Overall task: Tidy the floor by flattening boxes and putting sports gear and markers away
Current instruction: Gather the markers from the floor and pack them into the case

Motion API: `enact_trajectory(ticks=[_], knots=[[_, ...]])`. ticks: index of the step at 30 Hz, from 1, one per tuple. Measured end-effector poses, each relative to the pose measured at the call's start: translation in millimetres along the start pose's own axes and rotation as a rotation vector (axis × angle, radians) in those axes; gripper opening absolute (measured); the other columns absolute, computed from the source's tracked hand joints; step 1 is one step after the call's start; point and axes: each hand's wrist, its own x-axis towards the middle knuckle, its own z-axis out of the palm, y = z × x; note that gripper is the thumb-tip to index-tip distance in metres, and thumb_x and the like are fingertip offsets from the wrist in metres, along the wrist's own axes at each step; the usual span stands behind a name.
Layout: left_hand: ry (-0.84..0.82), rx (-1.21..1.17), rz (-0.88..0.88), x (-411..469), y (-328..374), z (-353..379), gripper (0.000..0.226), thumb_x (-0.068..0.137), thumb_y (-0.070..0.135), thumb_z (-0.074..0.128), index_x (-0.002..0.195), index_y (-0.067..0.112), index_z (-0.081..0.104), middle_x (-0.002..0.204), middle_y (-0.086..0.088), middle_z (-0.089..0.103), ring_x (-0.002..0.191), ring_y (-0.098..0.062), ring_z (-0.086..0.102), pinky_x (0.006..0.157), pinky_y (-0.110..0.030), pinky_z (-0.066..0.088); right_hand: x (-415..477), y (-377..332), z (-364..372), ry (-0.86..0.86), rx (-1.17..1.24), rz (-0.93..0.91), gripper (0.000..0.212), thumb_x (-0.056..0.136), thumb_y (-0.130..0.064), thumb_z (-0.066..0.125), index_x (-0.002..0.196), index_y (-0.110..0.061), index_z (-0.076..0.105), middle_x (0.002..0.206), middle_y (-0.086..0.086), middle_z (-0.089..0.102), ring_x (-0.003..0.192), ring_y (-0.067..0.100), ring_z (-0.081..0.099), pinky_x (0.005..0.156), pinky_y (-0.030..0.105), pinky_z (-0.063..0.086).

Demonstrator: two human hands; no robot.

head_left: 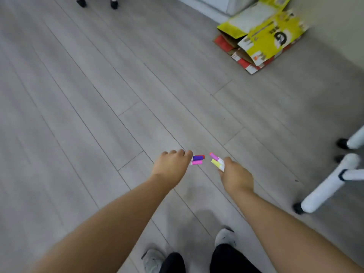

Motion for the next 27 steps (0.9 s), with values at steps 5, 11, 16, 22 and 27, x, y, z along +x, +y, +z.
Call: enact_trajectory(ticks=[5, 11, 16, 22, 27], knots=[[0.180, 0.117, 0.118, -37, 40, -180, 0.048, 0.045, 0.004, 0.082, 0.086, 0.016, 0.061, 0.065, 0.000, 0.054, 0.053, -0.026, 0.054, 0.053, -0.029, 0.027, -85, 17, -182, 0.036, 0.003, 0.083, 0.023, 0.096, -0.036, 0.051, 0.107, -0.016, 0.049, 0.098, 0.005, 0.063, 0.086, 0.030, 0.064, 0.059, 0.031, 0.036], [0.279, 0.221, 0.285, -65, 128, -370, 0.042, 0.052, 0.004, 0.078, 0.089, 0.016, 0.063, 0.070, -0.001, 0.058, 0.059, -0.028, 0.058, 0.054, -0.031, 0.039, -192, 91, -367, 0.096, 0.014, 0.263, 0.017, 0.093, -0.016, 0.048, 0.110, -0.013, 0.050, 0.104, 0.009, 0.064, 0.094, 0.032, 0.064, 0.066, 0.034, 0.041], [0.252, 0.271, 0.452, -53, 241, -457, 0.036, 0.075, 0.007, 0.069, 0.107, 0.017, 0.058, 0.089, -0.002, 0.063, 0.078, -0.028, 0.063, 0.064, -0.033, 0.041, -253, 187, -450, 0.206, 0.029, 0.359, 0.018, 0.092, -0.019, 0.051, 0.109, -0.015, 0.053, 0.098, 0.007, 0.064, 0.086, 0.031, 0.064, 0.063, 0.033, 0.041], [0.207, 0.291, 0.601, -22, 411, -491, 0.035, 0.090, 0.011, 0.054, 0.124, 0.017, 0.048, 0.113, -0.005, 0.059, 0.101, -0.030, 0.059, 0.077, -0.035, 0.040, -300, 327, -479, 0.321, 0.062, 0.465, 0.020, 0.094, -0.035, 0.051, 0.104, -0.017, 0.050, 0.089, 0.003, 0.063, 0.079, 0.027, 0.064, 0.061, 0.033, 0.046], [0.113, 0.273, 0.638, 1, 537, -484, 0.038, 0.090, 0.009, 0.055, 0.126, 0.015, 0.043, 0.112, -0.006, 0.057, 0.095, -0.029, 0.059, 0.075, -0.036, 0.046, -313, 445, -481, 0.297, 0.090, 0.505, 0.014, 0.093, -0.027, 0.051, 0.105, -0.019, 0.051, 0.089, 0.000, 0.062, 0.073, 0.021, 0.060, 0.058, 0.029, 0.041]])
